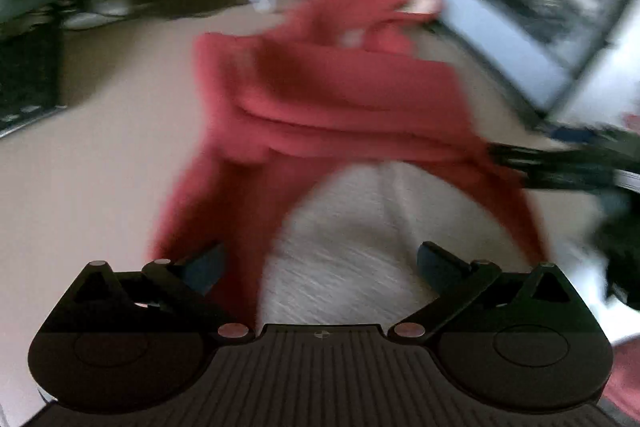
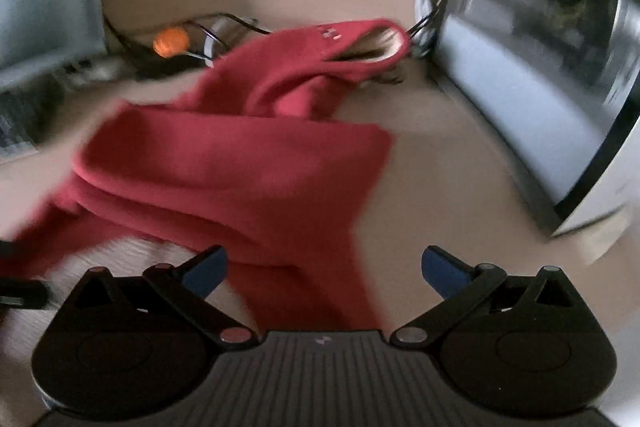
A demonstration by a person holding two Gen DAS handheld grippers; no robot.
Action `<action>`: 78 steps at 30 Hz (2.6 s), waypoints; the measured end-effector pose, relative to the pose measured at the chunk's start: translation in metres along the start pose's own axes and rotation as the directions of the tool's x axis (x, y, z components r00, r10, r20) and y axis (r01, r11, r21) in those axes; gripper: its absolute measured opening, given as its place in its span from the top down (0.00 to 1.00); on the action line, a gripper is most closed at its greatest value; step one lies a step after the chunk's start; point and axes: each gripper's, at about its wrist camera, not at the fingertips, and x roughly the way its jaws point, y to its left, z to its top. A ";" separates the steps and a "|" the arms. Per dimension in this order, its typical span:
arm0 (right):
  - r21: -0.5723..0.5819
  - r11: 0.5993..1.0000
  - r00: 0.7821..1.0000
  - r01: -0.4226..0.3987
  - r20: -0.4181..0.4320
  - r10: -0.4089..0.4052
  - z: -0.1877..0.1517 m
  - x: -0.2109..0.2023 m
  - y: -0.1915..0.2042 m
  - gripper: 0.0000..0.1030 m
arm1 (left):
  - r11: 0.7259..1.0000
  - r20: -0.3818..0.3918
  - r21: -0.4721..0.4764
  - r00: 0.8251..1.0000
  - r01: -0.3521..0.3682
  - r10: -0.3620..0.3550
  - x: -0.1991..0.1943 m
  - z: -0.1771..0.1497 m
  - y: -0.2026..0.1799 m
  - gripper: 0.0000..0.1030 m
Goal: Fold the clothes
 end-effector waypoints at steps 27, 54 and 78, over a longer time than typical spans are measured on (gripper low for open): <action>-0.231 0.939 0.967 -0.254 -0.067 0.245 -0.024 0.050 0.086 0.00 | 0.966 -0.038 -0.057 0.967 -0.253 0.252 -0.008 -0.036 0.036 0.00; -0.180 0.959 0.967 -0.218 -0.172 0.188 -0.010 0.045 0.095 0.00 | 0.943 -0.093 -0.116 0.948 -0.313 0.303 -0.009 -0.026 0.045 0.00; -0.444 0.872 0.962 0.207 0.255 -0.098 0.033 0.057 0.134 0.00 | 0.919 -0.051 -0.127 0.927 -0.374 0.370 -0.025 -0.011 0.053 0.00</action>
